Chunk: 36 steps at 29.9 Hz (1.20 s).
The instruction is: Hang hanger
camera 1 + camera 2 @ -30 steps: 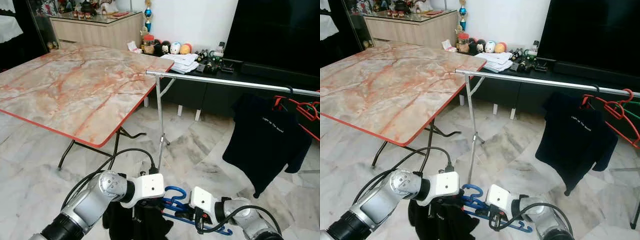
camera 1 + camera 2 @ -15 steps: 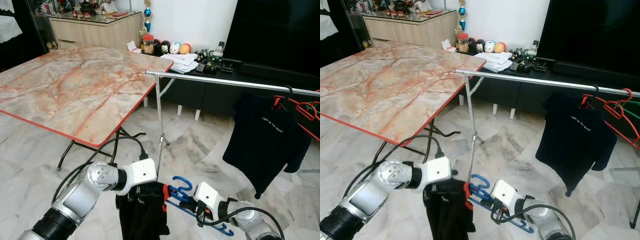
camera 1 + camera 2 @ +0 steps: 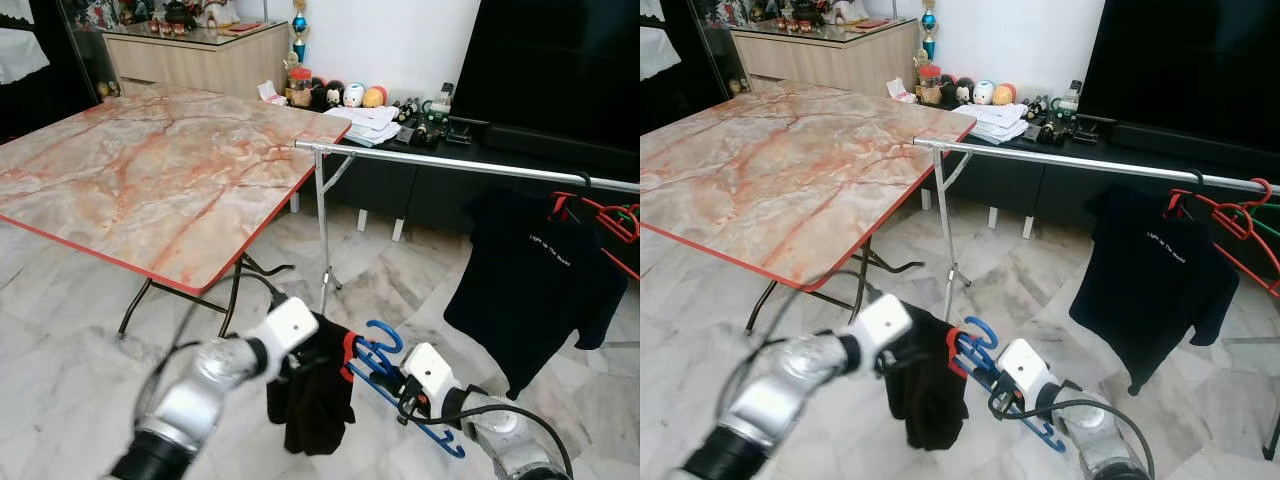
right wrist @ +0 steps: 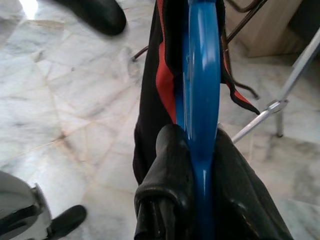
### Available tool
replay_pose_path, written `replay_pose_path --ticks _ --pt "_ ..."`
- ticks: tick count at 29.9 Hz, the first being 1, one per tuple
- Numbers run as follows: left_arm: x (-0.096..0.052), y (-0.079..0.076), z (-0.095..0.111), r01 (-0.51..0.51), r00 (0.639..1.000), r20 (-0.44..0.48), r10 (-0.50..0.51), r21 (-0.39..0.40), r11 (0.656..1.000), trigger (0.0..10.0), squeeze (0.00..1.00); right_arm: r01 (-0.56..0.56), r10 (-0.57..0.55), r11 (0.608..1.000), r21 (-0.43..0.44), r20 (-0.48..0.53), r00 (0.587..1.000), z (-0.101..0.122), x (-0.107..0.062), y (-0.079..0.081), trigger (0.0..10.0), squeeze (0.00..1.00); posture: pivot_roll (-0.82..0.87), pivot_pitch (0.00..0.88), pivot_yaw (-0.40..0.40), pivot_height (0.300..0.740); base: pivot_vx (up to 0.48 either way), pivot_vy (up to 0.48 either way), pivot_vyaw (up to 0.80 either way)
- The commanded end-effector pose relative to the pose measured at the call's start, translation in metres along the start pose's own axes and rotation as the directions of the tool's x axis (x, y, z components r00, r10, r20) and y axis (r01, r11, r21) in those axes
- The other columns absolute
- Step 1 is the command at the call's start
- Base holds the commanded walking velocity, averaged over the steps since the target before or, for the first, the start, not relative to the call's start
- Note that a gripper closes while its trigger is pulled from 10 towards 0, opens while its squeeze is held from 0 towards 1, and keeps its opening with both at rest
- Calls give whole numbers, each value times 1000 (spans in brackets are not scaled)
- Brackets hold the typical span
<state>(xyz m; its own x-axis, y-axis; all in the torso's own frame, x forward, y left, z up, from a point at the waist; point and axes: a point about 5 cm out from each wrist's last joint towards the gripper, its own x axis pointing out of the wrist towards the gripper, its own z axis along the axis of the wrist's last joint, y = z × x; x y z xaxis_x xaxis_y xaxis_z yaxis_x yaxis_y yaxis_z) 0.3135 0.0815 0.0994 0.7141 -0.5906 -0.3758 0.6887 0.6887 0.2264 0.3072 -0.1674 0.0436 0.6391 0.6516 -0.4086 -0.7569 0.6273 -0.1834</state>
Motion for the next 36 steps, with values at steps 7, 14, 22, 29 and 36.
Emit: replay_pose_path --ticks 7,14,22,29,36 --pt "19 -5 -7 -176 984 -55 170 -144 974 10000 0 54 -46 995 -87 84 995 27 -10 -13 0 0 109 0 17 740 0 0 0" --pt "30 -20 -10 -185 981 -84 173 -165 969 10000 0 52 -37 993 -107 138 990 47 -17 -1 0 0 100 0 9 740 0 0 0" --pt "36 -25 -12 -186 980 -112 167 -187 965 10000 0 75 -61 993 -93 151 987 64 -19 2 0 0 92 0 10 740 0 0 0" --pt "37 -15 -15 -322 945 -134 299 -218 921 10000 0 78 -65 994 -81 152 986 73 -24 5 0 0 73 0 9 740 0 0 0" --pt "38 -12 -15 -364 931 -131 340 -291 885 10000 0 74 -65 996 -59 138 988 72 -28 11 0 0 69 0 8 740 0 0 0"
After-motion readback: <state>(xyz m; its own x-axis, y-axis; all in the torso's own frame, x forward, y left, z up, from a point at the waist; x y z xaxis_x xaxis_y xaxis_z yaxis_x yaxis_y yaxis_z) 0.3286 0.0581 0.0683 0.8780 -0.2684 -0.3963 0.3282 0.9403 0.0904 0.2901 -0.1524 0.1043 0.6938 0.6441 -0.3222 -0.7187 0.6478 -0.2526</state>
